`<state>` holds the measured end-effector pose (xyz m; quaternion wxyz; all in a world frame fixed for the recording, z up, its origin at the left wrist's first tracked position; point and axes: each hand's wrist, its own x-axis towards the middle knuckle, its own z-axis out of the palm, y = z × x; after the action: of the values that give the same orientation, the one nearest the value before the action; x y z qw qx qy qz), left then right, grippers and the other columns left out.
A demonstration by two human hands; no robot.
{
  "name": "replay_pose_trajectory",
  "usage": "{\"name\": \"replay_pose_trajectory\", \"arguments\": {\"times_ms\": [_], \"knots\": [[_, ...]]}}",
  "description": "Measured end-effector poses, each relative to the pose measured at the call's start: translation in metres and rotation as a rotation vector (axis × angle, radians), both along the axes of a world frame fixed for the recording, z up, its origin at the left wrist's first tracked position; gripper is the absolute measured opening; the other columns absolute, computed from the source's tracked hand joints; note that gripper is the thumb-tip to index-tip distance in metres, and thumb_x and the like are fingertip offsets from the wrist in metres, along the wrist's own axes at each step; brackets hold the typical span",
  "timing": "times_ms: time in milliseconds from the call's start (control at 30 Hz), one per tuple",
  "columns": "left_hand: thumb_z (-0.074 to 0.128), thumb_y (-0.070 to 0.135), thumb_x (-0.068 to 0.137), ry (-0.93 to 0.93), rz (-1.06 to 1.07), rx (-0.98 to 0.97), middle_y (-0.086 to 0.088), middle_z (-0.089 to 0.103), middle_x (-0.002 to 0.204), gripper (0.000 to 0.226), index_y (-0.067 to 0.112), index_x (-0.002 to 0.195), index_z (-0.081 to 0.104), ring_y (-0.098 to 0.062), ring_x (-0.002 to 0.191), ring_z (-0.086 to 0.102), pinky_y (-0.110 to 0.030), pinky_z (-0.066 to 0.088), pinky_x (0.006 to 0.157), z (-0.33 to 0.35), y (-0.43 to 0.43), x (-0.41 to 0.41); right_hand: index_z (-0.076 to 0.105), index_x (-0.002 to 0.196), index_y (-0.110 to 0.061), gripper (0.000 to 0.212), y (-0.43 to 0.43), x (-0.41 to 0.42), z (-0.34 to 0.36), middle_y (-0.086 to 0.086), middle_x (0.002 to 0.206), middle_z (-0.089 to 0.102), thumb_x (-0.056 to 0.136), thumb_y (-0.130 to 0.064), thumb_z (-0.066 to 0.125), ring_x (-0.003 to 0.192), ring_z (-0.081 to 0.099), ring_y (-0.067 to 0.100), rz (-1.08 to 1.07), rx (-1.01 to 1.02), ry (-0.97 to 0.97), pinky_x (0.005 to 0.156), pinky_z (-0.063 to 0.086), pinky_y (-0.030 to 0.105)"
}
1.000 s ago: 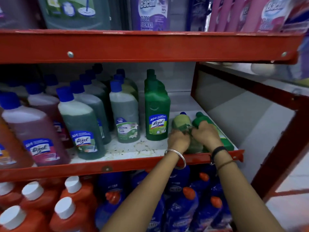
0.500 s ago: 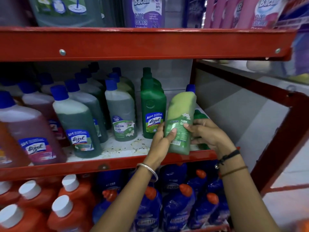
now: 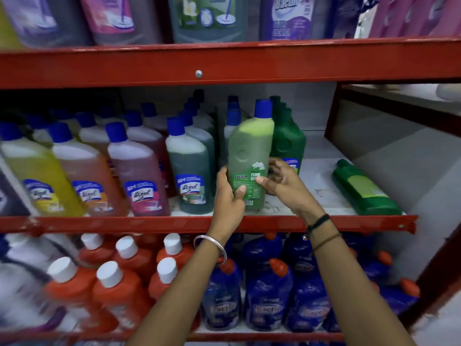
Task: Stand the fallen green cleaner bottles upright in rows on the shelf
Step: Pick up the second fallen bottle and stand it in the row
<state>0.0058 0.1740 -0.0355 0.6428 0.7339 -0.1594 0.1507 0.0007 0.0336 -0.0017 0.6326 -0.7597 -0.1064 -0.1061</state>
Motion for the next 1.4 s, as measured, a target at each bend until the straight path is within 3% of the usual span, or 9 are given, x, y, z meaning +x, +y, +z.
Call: {"name": "replay_pose_trajectory", "arguments": {"times_ms": [67,267,433,533,633,767,1000,1167,1400], "knots": [[0.047,-0.001,0.086,0.02,0.019,0.0,-0.008,0.051,0.123,0.051,0.016,0.131,0.03,-0.025,0.113,0.053,-0.04,0.048,0.095,-0.002,0.005,0.005,0.043,0.129,-0.009,0.047,0.007,0.005,-0.006,0.0,0.115,0.059,0.086,-0.006,0.06,0.101,0.059,0.009,-0.022,-0.036,-0.008,0.088,0.053,0.028],[0.048,-0.004,0.083,0.093,0.012,0.01,-0.012,0.05,0.13,0.06,0.019,0.134,0.028,-0.025,0.117,0.052,-0.047,0.047,0.099,-0.016,0.012,0.015,0.04,0.133,-0.006,0.051,0.02,0.013,-0.031,-0.006,0.114,0.057,0.086,-0.002,0.059,0.1,0.055,-0.006,-0.069,-0.062,-0.03,0.078,0.049,0.005],[0.056,0.007,0.08,0.051,0.027,-0.044,-0.008,0.055,0.128,0.053,0.02,0.129,0.038,-0.02,0.117,0.054,-0.046,0.046,0.101,-0.025,0.014,0.019,0.049,0.119,-0.012,0.04,0.018,0.017,-0.044,0.001,0.112,0.06,0.083,-0.013,0.066,0.101,0.06,0.014,-0.249,-0.067,-0.079,0.088,0.055,0.032],[0.065,0.002,0.079,0.043,0.055,-0.184,-0.007,0.062,0.122,0.047,0.018,0.12,0.05,-0.011,0.109,0.06,-0.033,0.049,0.098,-0.028,0.016,0.011,0.045,0.107,-0.016,0.032,0.023,0.011,-0.048,-0.006,0.104,0.055,0.083,-0.02,0.067,0.101,0.059,0.015,-0.293,-0.099,-0.124,0.078,0.052,0.014],[0.065,0.004,0.081,-0.016,0.058,-0.241,-0.004,0.063,0.121,0.037,0.026,0.11,0.056,-0.007,0.109,0.061,-0.022,0.049,0.095,-0.031,0.018,0.0,0.041,0.112,-0.016,0.054,0.031,0.006,-0.048,-0.005,0.112,0.055,0.075,-0.044,0.068,0.104,0.057,0.004,-0.227,-0.105,-0.088,0.075,0.048,0.005],[0.05,0.001,0.088,-0.17,0.142,-0.154,0.005,0.063,0.107,0.024,0.016,0.099,0.064,0.003,0.102,0.058,-0.016,0.046,0.09,-0.031,0.018,-0.006,0.044,0.121,-0.015,0.083,0.04,0.012,-0.047,0.008,0.125,0.048,0.063,-0.073,0.058,0.113,0.054,0.016,-0.287,-0.189,-0.114,0.097,0.047,0.03],[0.033,-0.01,0.076,-0.058,-0.006,-0.174,0.007,0.059,0.108,0.05,0.024,0.094,0.065,-0.02,0.109,0.06,-0.035,0.052,0.093,-0.03,0.033,-0.001,0.047,0.119,-0.018,0.062,0.04,0.012,-0.032,-0.001,0.112,0.06,0.068,-0.036,0.079,0.099,0.061,0.008,-0.29,-0.134,-0.098,0.082,0.049,0.02],[0.036,-0.013,0.077,0.058,-0.039,0.013,-0.004,0.043,0.138,0.064,0.018,0.134,0.035,-0.016,0.127,0.044,-0.032,0.037,0.109,-0.023,0.026,0.007,0.047,0.101,-0.027,0.039,0.034,0.014,-0.024,0.002,0.106,0.066,0.073,-0.013,0.069,0.101,0.065,0.018,-0.176,-0.087,-0.062,0.091,0.053,0.036],[0.039,-0.01,0.075,0.095,0.029,-0.038,-0.008,0.042,0.14,0.069,0.016,0.138,0.029,-0.021,0.128,0.044,-0.042,0.038,0.109,-0.016,0.018,0.008,0.053,0.114,-0.013,0.036,0.021,0.017,-0.019,0.001,0.105,0.064,0.082,0.001,0.06,0.092,0.062,0.005,-0.063,-0.106,-0.027,0.076,0.052,0.012]]}}
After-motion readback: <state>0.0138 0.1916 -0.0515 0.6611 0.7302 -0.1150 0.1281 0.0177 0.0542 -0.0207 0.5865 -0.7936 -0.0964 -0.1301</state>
